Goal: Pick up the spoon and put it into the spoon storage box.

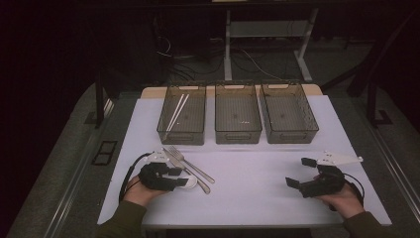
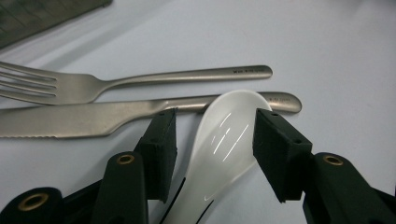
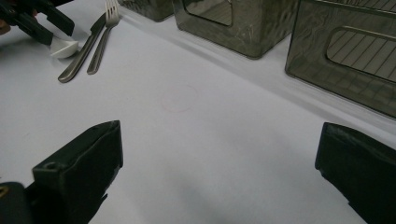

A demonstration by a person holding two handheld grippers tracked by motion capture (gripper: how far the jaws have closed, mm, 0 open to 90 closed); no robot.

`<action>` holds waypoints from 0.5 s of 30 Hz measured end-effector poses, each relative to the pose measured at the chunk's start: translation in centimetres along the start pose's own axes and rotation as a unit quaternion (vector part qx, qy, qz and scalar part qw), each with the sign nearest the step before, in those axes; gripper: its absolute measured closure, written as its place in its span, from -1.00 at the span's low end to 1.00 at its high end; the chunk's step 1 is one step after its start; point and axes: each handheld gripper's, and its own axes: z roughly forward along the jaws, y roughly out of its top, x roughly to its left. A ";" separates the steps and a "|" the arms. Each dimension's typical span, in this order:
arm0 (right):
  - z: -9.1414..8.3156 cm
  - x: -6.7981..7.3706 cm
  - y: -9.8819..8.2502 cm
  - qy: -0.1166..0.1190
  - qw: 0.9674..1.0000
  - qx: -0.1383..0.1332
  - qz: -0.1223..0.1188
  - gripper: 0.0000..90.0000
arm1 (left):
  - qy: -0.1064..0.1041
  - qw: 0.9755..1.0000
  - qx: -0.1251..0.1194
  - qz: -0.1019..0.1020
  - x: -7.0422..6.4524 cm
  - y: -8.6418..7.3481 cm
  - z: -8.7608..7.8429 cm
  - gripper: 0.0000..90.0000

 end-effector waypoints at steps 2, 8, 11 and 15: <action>0.0 0.0 0.0 0.000 1.000 0.000 0.000 -0.98 | -0.001 1.000 0.008 0.003 0.0 0.0 0.1 0.09; 0.0 0.0 0.0 -0.001 1.000 0.002 0.000 -0.98 | 0.003 1.000 0.019 0.007 -0.1 -0.1 0.5 0.10; 0.0 0.0 0.0 -0.001 1.000 0.002 -0.001 -0.98 | 0.008 0.999 0.030 0.014 -0.2 -0.1 0.6 0.10; 0.0 0.0 0.0 -0.001 1.000 0.002 -0.001 -0.98 | 0.011 0.999 0.035 0.023 -0.4 -0.1 0.8 0.13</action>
